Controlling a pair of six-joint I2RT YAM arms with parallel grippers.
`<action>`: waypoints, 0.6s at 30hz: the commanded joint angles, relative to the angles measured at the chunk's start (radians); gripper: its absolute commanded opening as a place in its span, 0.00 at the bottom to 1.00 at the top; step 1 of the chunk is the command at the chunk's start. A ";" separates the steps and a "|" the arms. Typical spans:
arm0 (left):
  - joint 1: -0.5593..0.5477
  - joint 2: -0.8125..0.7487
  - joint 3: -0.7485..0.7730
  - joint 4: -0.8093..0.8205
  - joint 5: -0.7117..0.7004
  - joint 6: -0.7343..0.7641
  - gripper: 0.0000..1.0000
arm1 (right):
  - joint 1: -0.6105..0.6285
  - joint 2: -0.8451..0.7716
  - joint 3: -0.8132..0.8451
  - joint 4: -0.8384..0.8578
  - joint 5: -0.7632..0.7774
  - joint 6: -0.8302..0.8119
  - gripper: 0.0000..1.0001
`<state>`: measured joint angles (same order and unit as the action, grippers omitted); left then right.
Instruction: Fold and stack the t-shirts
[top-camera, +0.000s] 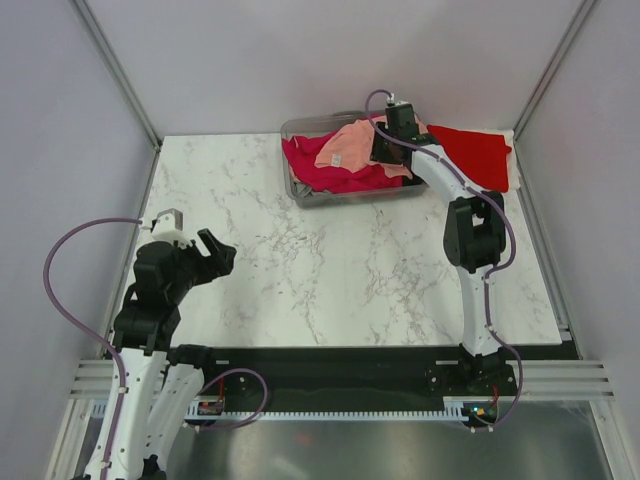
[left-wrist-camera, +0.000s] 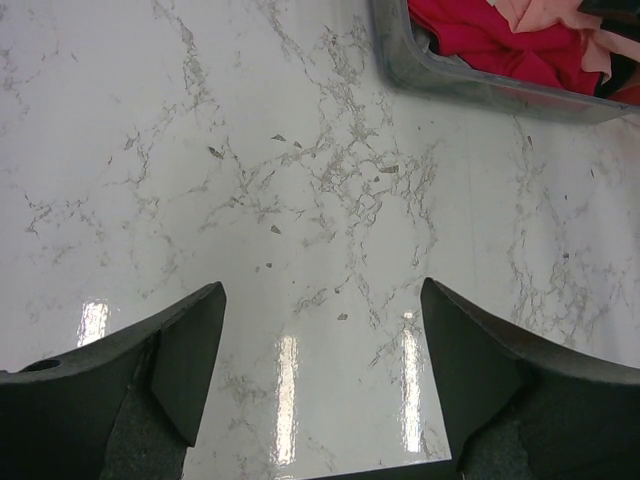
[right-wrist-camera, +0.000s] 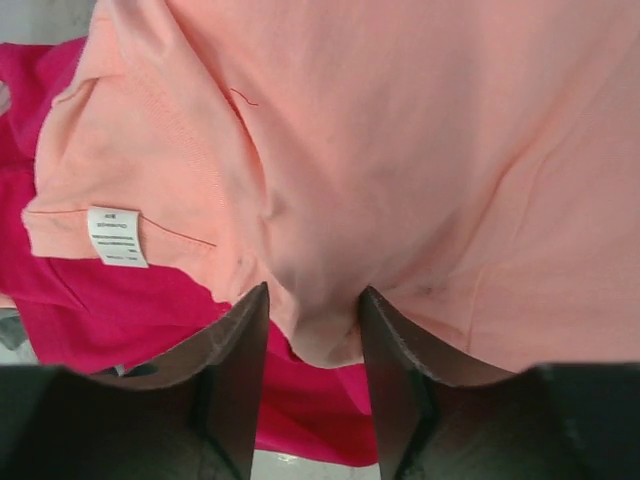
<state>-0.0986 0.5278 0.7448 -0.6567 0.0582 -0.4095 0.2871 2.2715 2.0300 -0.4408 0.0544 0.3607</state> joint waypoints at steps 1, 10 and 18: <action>-0.003 -0.008 -0.004 0.015 0.002 -0.008 0.86 | -0.002 -0.010 0.058 -0.003 0.048 -0.025 0.44; -0.003 -0.012 -0.005 0.014 -0.003 -0.008 0.86 | 0.000 -0.062 0.059 -0.027 0.022 -0.062 0.00; -0.003 -0.015 -0.007 0.014 -0.009 -0.009 0.86 | 0.021 -0.397 0.122 -0.073 0.025 -0.062 0.00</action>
<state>-0.0986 0.5194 0.7444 -0.6567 0.0566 -0.4095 0.2840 2.1307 2.0449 -0.5259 0.0849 0.3069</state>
